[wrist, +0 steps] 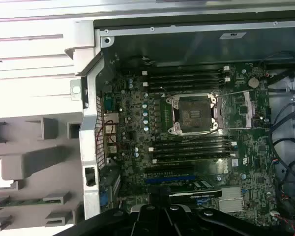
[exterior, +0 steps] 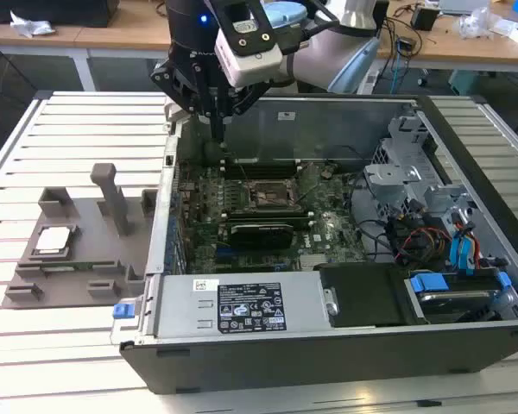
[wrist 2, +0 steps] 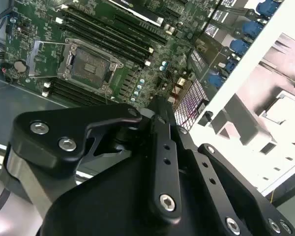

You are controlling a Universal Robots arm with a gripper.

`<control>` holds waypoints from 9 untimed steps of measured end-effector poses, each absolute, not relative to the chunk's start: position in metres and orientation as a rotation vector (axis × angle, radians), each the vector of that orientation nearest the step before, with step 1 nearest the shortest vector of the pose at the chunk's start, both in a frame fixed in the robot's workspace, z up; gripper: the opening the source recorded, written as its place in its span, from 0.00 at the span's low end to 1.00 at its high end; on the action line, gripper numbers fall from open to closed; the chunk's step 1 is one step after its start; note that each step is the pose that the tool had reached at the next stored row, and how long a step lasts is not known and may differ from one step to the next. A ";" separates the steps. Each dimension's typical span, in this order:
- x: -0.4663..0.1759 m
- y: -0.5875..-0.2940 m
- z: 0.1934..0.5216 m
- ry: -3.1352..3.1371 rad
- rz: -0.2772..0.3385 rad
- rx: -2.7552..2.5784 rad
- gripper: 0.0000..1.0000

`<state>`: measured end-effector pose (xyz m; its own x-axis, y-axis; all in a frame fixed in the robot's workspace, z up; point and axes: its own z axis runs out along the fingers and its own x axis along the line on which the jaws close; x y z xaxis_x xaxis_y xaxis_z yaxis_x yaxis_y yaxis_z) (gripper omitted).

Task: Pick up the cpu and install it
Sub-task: 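Reach for the cpu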

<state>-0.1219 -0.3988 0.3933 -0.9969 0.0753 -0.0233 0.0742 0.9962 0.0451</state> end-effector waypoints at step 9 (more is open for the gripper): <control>-0.149 -0.399 0.393 3.113 0.069 0.117 0.11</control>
